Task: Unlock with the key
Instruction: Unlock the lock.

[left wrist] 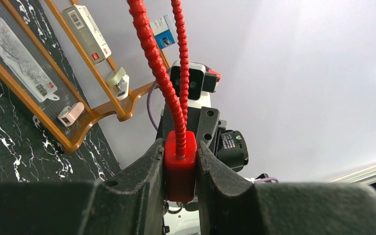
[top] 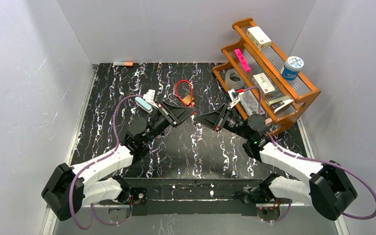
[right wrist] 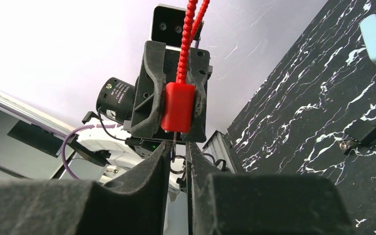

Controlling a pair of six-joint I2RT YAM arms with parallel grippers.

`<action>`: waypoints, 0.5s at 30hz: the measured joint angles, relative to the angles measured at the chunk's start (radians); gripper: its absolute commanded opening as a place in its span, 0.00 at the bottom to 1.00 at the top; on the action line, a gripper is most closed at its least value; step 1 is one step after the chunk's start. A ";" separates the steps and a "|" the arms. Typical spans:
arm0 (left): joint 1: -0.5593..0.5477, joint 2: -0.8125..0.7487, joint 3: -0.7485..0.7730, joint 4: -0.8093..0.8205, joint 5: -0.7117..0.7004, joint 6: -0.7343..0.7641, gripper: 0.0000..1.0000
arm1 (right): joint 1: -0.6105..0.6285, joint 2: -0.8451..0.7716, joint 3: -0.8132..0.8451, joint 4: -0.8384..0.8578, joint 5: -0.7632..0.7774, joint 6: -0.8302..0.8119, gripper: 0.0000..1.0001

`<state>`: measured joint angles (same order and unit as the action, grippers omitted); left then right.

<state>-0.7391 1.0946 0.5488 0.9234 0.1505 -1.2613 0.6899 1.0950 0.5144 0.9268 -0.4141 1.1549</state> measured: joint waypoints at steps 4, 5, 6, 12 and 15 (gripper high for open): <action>0.000 0.000 -0.004 0.018 -0.006 0.001 0.00 | 0.013 0.008 0.000 0.018 0.001 0.018 0.21; 0.000 0.000 -0.005 0.021 -0.007 0.000 0.00 | 0.015 0.008 0.000 0.021 0.002 0.021 0.19; 0.000 0.000 -0.005 0.022 -0.008 0.001 0.00 | 0.018 0.008 0.000 0.024 0.004 0.022 0.16; 0.000 0.000 -0.014 0.047 -0.010 0.001 0.00 | 0.019 0.010 0.000 0.029 0.016 0.037 0.01; 0.000 0.000 -0.015 0.051 -0.010 0.001 0.00 | 0.019 0.011 0.000 0.031 0.017 0.042 0.01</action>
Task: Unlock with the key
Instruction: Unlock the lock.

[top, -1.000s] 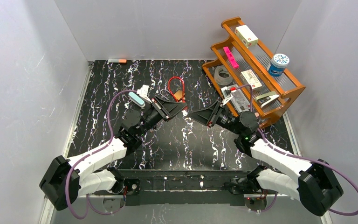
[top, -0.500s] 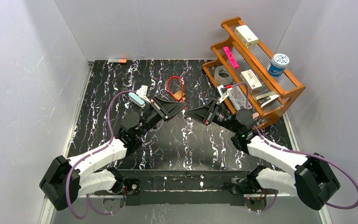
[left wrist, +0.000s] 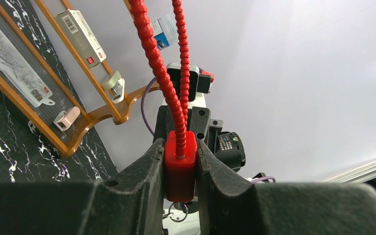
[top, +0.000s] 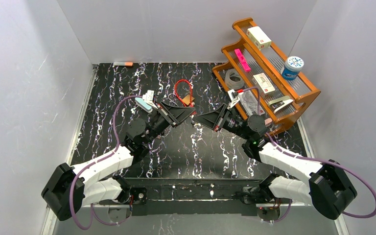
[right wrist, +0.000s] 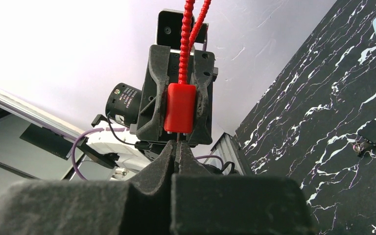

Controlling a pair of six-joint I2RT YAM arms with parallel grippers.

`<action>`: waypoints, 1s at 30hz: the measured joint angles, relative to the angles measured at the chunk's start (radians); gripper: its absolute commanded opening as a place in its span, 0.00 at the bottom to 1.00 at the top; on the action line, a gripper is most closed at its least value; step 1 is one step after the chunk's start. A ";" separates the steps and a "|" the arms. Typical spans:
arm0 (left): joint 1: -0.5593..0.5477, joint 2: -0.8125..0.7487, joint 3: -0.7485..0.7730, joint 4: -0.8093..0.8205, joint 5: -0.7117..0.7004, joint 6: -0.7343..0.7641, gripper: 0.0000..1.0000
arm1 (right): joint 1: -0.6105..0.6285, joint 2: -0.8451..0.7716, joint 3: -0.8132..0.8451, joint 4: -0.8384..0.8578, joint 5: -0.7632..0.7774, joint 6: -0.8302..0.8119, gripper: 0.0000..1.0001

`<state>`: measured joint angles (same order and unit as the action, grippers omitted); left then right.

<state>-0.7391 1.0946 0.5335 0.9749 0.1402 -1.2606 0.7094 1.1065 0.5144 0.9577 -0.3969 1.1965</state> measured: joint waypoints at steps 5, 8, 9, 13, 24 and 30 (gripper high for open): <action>0.000 0.000 -0.005 0.005 -0.001 -0.016 0.00 | 0.003 0.009 0.005 -0.001 0.004 -0.005 0.01; 0.000 0.000 -0.013 0.014 -0.013 -0.032 0.00 | 0.004 0.014 0.017 -0.014 0.015 -0.005 0.01; -0.002 0.000 -0.018 0.018 -0.022 -0.036 0.00 | 0.005 0.015 0.020 -0.027 0.023 0.000 0.01; -0.007 -0.004 -0.035 0.021 -0.063 -0.035 0.00 | 0.012 0.015 0.038 -0.098 0.060 0.048 0.01; -0.031 -0.024 -0.040 0.052 -0.127 0.035 0.00 | 0.013 0.076 0.041 0.009 0.052 0.255 0.01; -0.043 -0.028 -0.049 0.083 -0.154 0.021 0.00 | 0.020 0.030 0.097 -0.130 0.053 0.119 0.01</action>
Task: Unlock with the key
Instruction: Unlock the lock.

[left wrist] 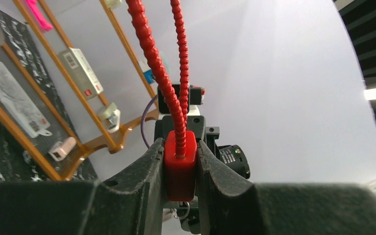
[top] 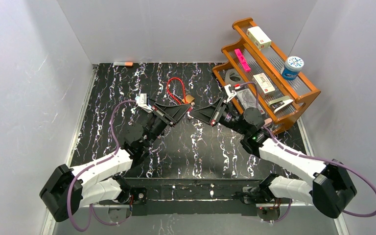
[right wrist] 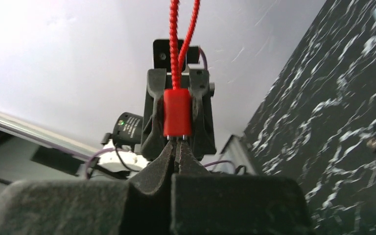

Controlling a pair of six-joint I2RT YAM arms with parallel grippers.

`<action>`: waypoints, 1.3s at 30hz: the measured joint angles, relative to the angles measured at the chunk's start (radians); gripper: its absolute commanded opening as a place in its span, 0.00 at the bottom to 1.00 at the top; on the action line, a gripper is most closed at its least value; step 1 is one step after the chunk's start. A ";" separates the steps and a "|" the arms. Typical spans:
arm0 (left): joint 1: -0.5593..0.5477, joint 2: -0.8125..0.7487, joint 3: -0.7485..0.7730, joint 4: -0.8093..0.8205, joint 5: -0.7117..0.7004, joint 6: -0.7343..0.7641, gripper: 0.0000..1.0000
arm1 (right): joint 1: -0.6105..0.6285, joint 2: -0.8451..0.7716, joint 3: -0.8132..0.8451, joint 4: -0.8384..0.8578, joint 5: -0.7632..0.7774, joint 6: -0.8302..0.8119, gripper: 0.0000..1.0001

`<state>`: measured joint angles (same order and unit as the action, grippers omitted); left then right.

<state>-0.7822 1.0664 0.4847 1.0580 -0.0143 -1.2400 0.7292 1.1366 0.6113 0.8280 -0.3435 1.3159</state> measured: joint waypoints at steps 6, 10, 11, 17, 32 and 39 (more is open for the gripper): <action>-0.013 0.018 0.000 0.034 -0.031 -0.061 0.00 | 0.008 -0.047 0.085 -0.177 0.008 -0.285 0.01; -0.018 0.038 0.000 0.033 -0.077 -0.070 0.00 | 0.008 -0.032 0.112 -0.229 0.021 -0.354 0.01; -0.019 0.042 0.000 0.032 -0.086 -0.070 0.00 | 0.007 -0.027 0.114 -0.234 0.027 -0.355 0.01; -0.031 0.043 0.000 0.020 -0.122 -0.061 0.00 | 0.006 -0.024 0.098 -0.244 0.066 -0.174 0.01; -0.100 0.039 -0.006 0.017 -0.116 -0.017 0.00 | 0.003 -0.169 -0.031 -0.316 0.123 0.010 0.60; -0.108 0.044 -0.006 -0.007 -0.074 -0.007 0.00 | -0.003 -0.280 -0.095 -0.269 0.147 -0.030 0.33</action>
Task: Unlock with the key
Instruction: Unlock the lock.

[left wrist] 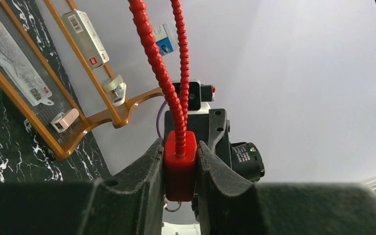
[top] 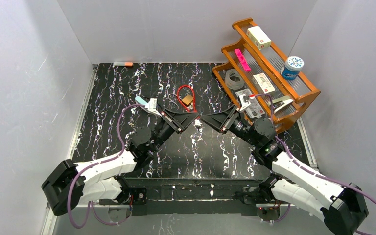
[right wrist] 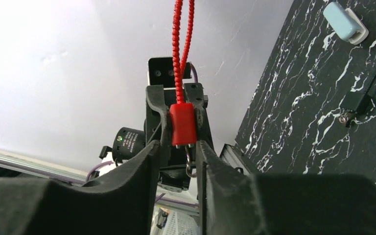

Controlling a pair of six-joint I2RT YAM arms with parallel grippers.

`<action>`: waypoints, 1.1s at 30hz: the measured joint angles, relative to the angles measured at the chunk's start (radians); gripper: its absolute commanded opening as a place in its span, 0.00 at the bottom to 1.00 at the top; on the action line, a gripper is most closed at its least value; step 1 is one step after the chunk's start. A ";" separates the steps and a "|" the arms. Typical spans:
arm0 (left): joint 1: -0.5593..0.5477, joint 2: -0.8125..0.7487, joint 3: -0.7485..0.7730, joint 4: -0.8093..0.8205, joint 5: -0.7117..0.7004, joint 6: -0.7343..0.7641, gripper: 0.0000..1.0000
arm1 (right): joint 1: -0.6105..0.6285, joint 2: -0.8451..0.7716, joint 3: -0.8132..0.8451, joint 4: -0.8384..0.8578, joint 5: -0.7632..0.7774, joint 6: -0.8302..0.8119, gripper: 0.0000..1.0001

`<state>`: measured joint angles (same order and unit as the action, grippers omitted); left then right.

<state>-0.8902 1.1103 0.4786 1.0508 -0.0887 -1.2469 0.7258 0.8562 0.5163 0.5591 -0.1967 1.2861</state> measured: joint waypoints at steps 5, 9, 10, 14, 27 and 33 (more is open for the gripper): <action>-0.002 0.000 0.000 -0.008 0.007 0.006 0.00 | 0.000 0.022 -0.002 0.024 -0.020 -0.020 0.39; -0.002 0.005 0.000 -0.008 0.011 0.008 0.00 | 0.000 0.028 -0.003 0.024 -0.046 -0.032 0.42; -0.002 0.007 0.000 -0.008 0.011 0.008 0.00 | 0.000 0.024 -0.003 0.024 -0.050 -0.034 0.38; -0.002 0.015 0.001 -0.008 0.018 0.008 0.00 | 0.000 0.009 -0.009 0.021 -0.067 -0.041 0.28; -0.002 0.027 0.013 -0.005 0.026 0.008 0.00 | -0.006 0.021 -0.018 0.019 -0.102 -0.047 0.17; -0.002 0.029 0.013 -0.009 0.027 0.008 0.00 | -0.005 0.021 -0.023 0.019 -0.105 -0.047 0.07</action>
<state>-0.8925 1.1389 0.4911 1.0416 -0.0616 -1.2385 0.7204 0.8772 0.4934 0.5785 -0.3019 1.2388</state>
